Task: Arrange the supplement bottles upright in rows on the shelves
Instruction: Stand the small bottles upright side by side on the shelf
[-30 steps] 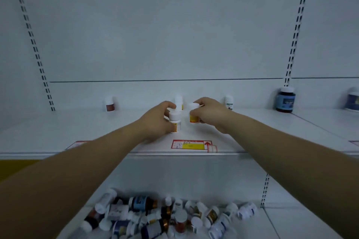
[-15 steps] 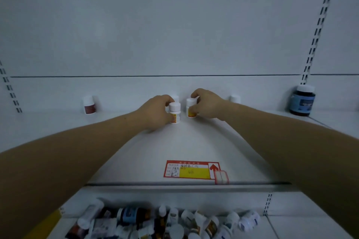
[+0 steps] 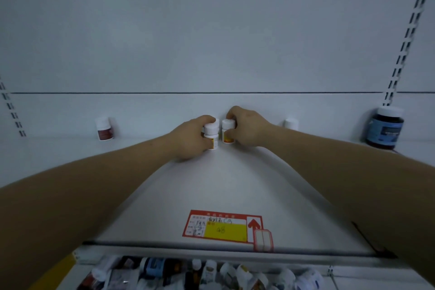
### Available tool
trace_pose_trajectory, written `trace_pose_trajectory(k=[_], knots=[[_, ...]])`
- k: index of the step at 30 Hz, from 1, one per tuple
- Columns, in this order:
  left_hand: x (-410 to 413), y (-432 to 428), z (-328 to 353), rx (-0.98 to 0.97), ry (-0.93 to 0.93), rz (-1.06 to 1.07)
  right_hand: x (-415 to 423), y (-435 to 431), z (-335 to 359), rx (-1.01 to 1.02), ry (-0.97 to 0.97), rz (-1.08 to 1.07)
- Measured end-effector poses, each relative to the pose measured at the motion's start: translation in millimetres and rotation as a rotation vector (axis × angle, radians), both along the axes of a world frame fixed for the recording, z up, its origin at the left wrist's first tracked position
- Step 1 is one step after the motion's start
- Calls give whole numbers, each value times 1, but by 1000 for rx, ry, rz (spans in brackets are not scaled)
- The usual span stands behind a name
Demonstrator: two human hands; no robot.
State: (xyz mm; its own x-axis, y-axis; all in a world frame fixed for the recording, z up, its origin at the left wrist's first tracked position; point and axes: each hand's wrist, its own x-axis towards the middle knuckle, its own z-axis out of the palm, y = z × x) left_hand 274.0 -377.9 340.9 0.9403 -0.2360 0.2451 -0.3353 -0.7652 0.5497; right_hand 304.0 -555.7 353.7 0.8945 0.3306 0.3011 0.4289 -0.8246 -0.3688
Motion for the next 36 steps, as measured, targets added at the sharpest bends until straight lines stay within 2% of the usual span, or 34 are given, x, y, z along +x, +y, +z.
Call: trace_pose_trajectory(k=[10, 22, 31, 36], knots=[[0, -2, 0, 29, -53, -49, -4, 1, 1, -26, -23, 1], [0, -4, -1, 56, -112, 11, -7, 4, -3, -46, -47, -14], [-16, -7, 16, 156, -8, 96, -6, -2, 11, -82, -48, -35], [-46, 12, 30, 259, 66, 202, -11, -4, 31, -81, -120, 8]])
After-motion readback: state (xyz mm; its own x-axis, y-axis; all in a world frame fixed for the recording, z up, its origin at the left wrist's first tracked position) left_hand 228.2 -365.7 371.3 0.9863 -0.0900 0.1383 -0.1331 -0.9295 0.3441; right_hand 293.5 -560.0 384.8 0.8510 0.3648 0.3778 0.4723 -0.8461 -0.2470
